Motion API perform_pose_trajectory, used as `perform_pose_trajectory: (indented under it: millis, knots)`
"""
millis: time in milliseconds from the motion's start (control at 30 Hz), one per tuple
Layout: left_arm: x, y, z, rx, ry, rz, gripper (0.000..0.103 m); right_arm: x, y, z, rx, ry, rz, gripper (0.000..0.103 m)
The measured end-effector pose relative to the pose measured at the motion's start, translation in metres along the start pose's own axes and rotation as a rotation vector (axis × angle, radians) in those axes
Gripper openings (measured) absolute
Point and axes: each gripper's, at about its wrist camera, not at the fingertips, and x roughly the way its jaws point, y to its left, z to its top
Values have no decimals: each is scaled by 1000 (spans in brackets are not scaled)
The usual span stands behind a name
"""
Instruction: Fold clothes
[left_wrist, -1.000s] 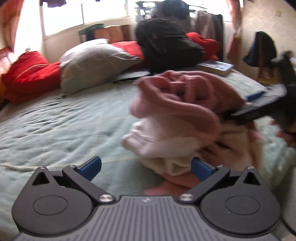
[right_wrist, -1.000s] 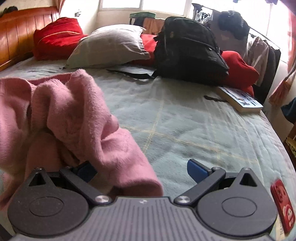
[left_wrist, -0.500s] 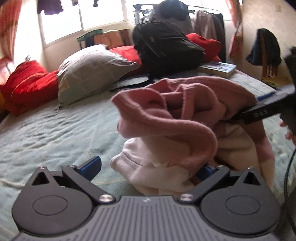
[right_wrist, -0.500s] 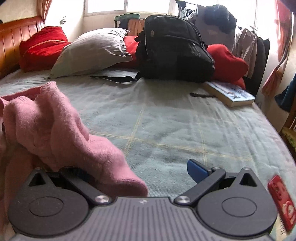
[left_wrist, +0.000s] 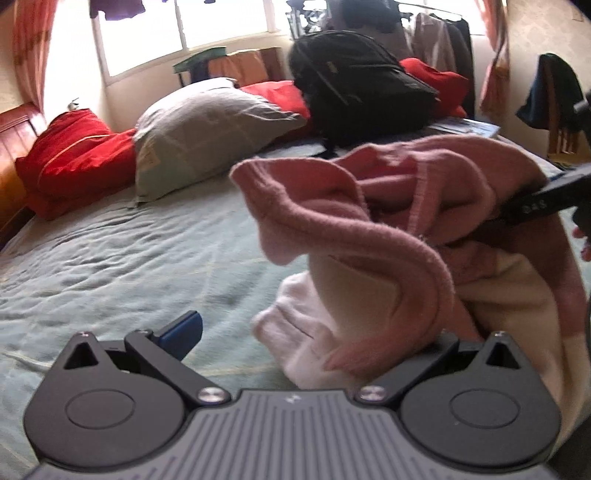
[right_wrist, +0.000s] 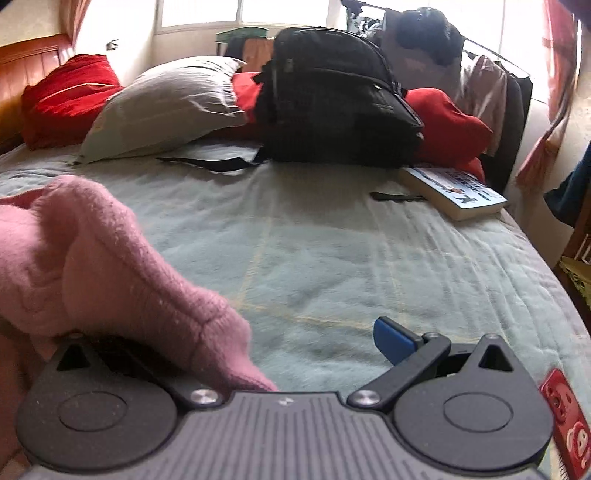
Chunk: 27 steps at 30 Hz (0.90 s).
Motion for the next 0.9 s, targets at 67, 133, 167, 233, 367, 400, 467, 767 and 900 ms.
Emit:
perform_pose_trajectory:
  millis: [67,133,167,233,367,400,467,767,900]
  knots:
    - [2,4,3,-11,-4,17,102,6,-5,1,11,8,1,103]
    - [6,9,7,-22,-9,33,102,12,-10,3,22,16,3,103]
    - [7,11,9,-27,-12,42,102,15,-12,4,25,16,1,103]
    - [12,16,15,-35,-15,61,102,19,-16,5,31,16,-3,103]
    - [25,22,25,-29,-14,85,102,24,-23,8,32,16,-3,103]
    - [29,24,28,-29,-10,90,102,26,-24,9,30,18,-4,103]
    - [37,26,32,-32,0,82,102,30,-26,9,30,25,-3,103]
    - [67,43,32,-7,51,139,102,40,-31,14,44,36,1,103]
    - [88,56,34,-13,78,179,102,48,-30,22,31,44,-15,103]
